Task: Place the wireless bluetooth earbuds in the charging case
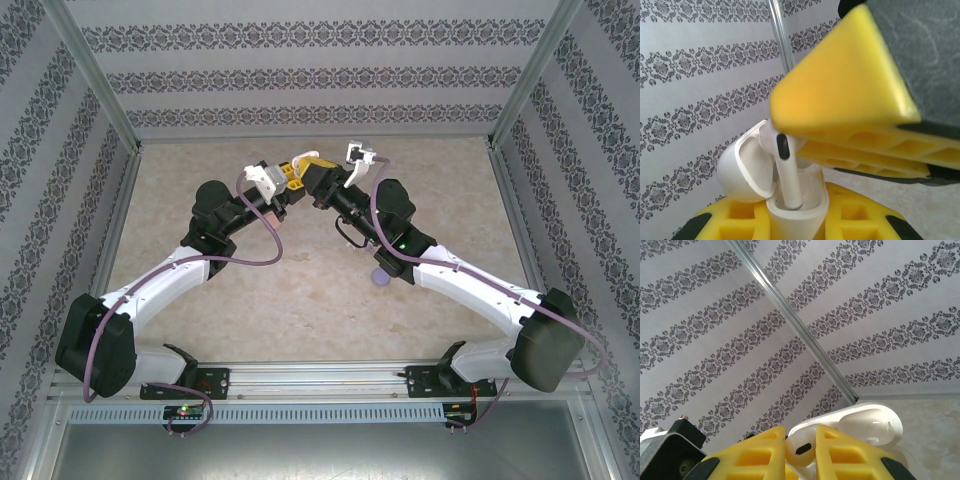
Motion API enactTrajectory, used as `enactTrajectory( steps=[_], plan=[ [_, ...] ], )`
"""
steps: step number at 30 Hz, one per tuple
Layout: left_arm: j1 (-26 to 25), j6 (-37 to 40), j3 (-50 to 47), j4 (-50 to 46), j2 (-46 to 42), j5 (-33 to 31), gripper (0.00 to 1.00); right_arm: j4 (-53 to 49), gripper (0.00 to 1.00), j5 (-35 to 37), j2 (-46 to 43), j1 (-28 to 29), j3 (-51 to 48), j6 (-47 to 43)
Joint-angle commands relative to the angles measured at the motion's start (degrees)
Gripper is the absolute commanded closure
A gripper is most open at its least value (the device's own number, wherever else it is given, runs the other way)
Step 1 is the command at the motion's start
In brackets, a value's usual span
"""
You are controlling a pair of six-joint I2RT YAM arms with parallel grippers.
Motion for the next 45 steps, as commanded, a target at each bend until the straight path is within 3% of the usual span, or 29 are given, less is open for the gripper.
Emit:
enactTrajectory(
  steps=[1,25,30,39,45],
  plan=[
    [-0.82,-1.08,2.18,2.55,-0.79,-0.17,1.00,1.94,0.82,0.09,0.63,0.56,-0.42,0.17],
    [-0.89,-2.28,3.13,2.39,-0.82,-0.96,1.00,-5.46,0.82,2.04,0.98,1.03,-1.11,-4.13],
    [-0.93,-3.08,3.59,1.60,-0.48,-0.40,1.00,-7.10,0.72,3.55,1.07,0.95,-0.31,-4.09],
    [-1.27,-4.42,2.62,2.04,-0.03,-0.55,1.00,-10.06,0.43,4.55,0.81,-0.14,2.63,-2.07],
    [-1.62,-5.65,1.21,3.64,-0.01,-0.82,1.00,-12.02,0.34,2.32,0.58,-1.63,5.21,0.21]
  ],
)
